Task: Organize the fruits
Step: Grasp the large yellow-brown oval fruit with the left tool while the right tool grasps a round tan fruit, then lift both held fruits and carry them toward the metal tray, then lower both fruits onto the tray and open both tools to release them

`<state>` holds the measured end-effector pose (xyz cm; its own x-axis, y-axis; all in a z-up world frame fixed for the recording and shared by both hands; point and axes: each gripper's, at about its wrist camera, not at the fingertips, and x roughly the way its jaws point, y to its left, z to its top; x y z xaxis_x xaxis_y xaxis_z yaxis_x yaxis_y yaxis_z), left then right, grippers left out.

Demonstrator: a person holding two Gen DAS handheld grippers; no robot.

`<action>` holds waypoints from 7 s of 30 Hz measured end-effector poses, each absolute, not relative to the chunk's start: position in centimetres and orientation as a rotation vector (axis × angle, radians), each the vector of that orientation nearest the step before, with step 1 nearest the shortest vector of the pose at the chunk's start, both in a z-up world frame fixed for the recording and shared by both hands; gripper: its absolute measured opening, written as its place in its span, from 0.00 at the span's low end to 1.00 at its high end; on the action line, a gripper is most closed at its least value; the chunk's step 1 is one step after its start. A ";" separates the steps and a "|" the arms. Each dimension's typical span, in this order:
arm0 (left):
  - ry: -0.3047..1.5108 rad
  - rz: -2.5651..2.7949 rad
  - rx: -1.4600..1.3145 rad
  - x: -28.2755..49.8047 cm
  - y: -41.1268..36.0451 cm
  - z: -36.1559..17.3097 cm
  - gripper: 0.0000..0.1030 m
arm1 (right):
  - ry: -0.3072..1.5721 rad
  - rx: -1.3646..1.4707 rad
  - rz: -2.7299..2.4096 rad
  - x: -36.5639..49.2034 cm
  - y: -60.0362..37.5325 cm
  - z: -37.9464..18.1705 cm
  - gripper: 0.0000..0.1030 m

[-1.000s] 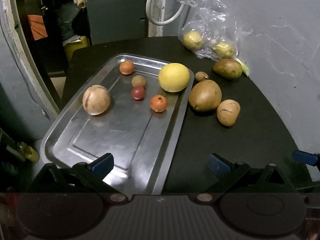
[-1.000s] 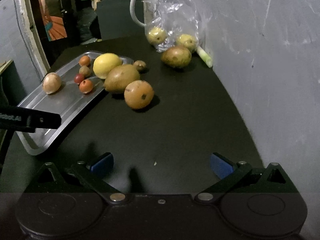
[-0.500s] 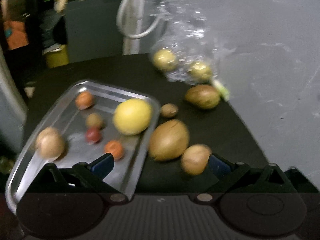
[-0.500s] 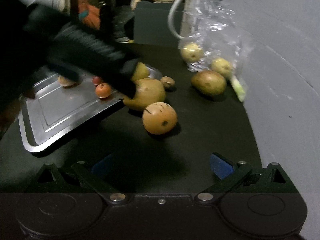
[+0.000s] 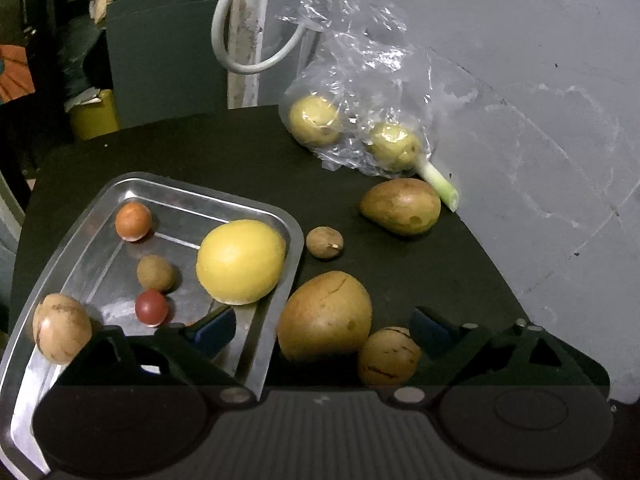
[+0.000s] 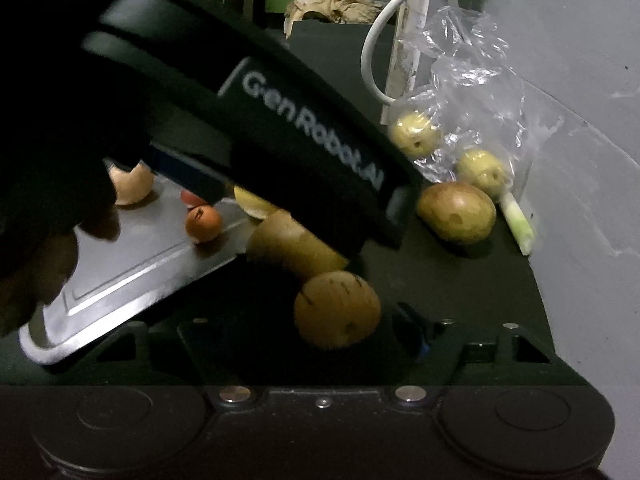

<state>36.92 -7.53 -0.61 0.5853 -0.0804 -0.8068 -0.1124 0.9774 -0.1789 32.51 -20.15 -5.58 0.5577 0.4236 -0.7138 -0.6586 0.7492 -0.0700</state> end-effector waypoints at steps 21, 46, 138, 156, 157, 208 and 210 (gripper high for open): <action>0.943 -0.016 -0.141 38.1 -9.3 -1.9 0.72 | 0.738 -0.272 0.574 32.3 -23.9 -5.8 0.47; 0.903 -0.058 0.037 38.2 -12.0 -2.7 0.62 | 0.741 -0.253 0.550 31.0 -25.2 -5.1 0.48; 1.005 -0.422 -0.007 21.2 -7.4 -3.3 0.72 | 0.847 -0.251 0.253 14.7 -23.2 -4.6 0.46; 0.999 -0.445 0.001 21.6 -7.5 -3.4 0.72 | 0.850 -0.253 0.233 14.7 -22.8 -4.6 0.46; 0.999 -0.446 -0.003 21.6 -7.4 -3.4 0.71 | 0.849 -0.253 0.234 14.6 -22.8 -4.6 0.46; 0.924 0.061 -0.357 22.2 10.4 -3.1 0.71 | 0.835 -0.290 0.613 18.7 -8.1 -3.1 0.46; 0.924 0.063 -0.364 22.2 10.3 -3.3 0.71 | 0.841 -0.302 0.609 18.6 -8.2 -3.3 0.46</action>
<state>22.21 10.35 -3.25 0.6056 -0.1016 -0.7893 -0.2077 0.9373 -0.2800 18.57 -8.25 -3.33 0.5118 0.3819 -0.7696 -0.6119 0.7908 -0.0145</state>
